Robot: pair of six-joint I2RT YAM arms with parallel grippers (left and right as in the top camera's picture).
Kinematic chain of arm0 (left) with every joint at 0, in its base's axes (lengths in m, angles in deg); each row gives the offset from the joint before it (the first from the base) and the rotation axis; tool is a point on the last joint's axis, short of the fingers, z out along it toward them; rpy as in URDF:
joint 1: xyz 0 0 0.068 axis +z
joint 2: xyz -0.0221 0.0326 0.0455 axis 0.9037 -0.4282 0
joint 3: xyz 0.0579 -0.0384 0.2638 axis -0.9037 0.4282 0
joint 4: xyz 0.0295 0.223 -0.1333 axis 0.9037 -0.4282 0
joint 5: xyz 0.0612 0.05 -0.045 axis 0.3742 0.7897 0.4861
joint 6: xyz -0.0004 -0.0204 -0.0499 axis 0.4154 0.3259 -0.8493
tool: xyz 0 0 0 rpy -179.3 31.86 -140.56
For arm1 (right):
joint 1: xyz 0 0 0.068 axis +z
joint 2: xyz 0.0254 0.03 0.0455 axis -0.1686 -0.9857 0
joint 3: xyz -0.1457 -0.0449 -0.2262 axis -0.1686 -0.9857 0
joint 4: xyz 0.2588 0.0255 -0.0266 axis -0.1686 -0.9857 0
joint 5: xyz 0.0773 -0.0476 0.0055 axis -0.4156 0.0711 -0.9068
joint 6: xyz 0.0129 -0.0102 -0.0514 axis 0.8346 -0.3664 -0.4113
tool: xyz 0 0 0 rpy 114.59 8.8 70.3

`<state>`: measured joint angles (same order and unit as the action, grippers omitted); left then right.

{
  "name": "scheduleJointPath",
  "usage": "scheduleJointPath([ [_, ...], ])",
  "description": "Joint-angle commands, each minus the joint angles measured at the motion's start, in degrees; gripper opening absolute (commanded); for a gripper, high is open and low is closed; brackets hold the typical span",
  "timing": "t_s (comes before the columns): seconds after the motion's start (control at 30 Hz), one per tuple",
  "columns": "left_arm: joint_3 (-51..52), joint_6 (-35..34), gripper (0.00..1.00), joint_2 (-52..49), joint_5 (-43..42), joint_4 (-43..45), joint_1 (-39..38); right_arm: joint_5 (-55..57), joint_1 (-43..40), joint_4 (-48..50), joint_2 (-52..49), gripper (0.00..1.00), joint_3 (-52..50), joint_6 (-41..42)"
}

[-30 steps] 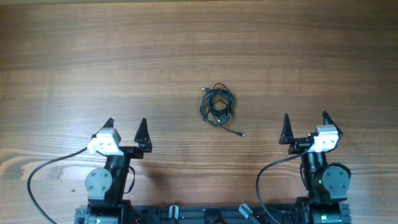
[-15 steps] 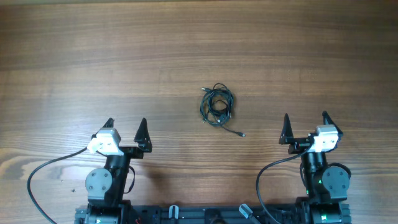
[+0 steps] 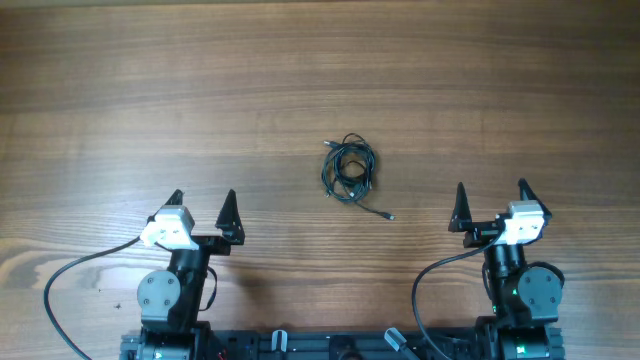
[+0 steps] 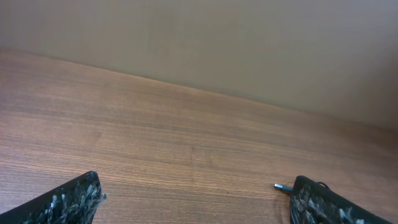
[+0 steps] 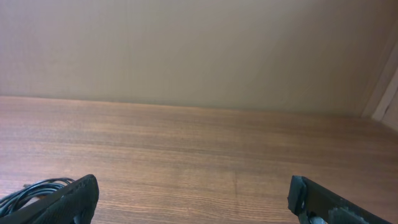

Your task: Untangle cables

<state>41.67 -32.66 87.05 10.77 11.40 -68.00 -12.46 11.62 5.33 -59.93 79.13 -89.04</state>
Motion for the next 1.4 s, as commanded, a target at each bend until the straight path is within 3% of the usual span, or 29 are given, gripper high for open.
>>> scheduleJointPath([
  [0.0,0.20,-0.33,1.00,0.42,-0.92,-0.31,0.37,0.55,-0.28,0.26,0.52,1.00,-0.04,-0.02],
  [0.73,0.20,-0.39,1.00,0.42,-1.11,1.55,0.35,0.55,-0.28,0.26,0.52,1.00,-0.04,-0.04],
  [0.9,-0.44,-7.96,1.00,0.42,-2.01,3.58,0.37,0.55,-0.28,0.26,0.52,1.00,-0.04,-0.07],
  [1.13,-8.28,-13.09,1.00,-2.62,-2.05,-4.44,0.37,0.57,-0.28,0.26,0.52,1.00,-0.04,-0.02],
  [1.37,-23.80,-14.16,1.00,-12.74,-2.91,-23.91,0.37,0.57,-0.28,0.26,0.52,1.00,-0.04,-0.02],
])
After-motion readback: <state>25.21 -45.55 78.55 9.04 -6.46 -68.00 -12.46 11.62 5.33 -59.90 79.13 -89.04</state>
